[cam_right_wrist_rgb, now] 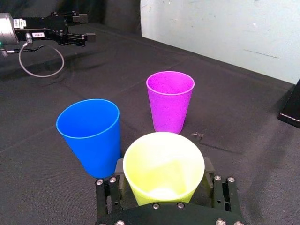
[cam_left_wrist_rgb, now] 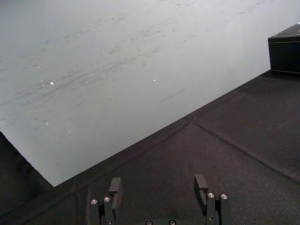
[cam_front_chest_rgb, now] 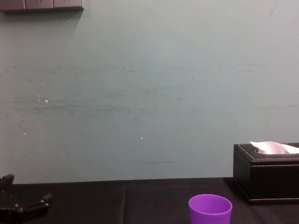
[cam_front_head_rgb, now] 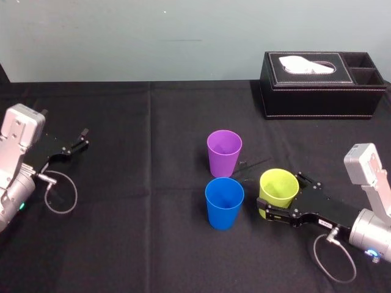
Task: Stack the three plastic cups sequentially using one hand.
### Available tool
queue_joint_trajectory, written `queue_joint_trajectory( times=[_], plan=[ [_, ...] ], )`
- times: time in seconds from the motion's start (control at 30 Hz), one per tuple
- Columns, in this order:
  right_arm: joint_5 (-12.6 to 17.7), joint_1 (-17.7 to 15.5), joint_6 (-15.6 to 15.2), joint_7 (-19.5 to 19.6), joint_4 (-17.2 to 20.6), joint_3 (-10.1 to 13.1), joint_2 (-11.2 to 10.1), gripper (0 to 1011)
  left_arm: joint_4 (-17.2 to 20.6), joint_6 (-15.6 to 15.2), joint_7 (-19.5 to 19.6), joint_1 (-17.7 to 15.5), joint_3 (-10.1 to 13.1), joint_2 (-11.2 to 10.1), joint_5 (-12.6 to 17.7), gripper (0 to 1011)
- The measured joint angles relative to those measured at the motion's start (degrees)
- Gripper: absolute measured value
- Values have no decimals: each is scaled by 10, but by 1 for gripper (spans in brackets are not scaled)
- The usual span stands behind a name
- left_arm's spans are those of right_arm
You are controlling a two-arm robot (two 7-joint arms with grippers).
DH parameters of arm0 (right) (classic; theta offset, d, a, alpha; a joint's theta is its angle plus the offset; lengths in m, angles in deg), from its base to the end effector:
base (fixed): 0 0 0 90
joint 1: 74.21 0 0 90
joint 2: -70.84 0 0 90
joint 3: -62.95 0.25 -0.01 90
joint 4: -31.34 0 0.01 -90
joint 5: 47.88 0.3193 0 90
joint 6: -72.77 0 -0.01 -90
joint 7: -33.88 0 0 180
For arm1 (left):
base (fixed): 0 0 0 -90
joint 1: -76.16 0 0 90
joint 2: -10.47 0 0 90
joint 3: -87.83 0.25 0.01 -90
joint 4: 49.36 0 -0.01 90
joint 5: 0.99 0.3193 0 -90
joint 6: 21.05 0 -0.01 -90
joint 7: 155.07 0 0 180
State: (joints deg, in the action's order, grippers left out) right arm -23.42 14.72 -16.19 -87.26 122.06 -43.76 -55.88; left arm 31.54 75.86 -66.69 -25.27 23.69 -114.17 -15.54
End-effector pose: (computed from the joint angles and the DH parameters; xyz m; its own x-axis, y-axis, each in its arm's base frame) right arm 0.3201 -0.0747 -0.2693 0.7260 -0.6838 0.0732 0.6791 0.6959 -0.2336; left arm 0.3615 0.0571 -0.2720 0.2923 0.8803 0.3736 -0.9553 0.2873 0.0702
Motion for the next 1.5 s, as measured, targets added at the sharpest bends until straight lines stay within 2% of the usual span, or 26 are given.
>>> queue_joint_trajectory(
  times=[0.33, 1.07, 1.3, 1.4, 1.5],
  plan=[
    [0, -1, 0, 0, 1, 1, -1, 768, 0, 0, 0, 0, 0, 0, 0, 1011],
    [0, -2, 1, 3, 3, 2, -1, 739, 0, 0, 0, 0, 0, 0, 0, 1011],
    [-4, -21, -10, 34, 43, 24, -9, 739, 0, 0, 0, 0, 0, 0, 0, 1012],
    [-2, -27, -40, 48, 75, 37, -18, 739, 0, 0, 0, 0, 0, 0, 0, 1011],
    [4, -28, -62, 53, 92, 45, -22, 739, 0, 0, 0, 0, 0, 0, 0, 1011]
  ],
)
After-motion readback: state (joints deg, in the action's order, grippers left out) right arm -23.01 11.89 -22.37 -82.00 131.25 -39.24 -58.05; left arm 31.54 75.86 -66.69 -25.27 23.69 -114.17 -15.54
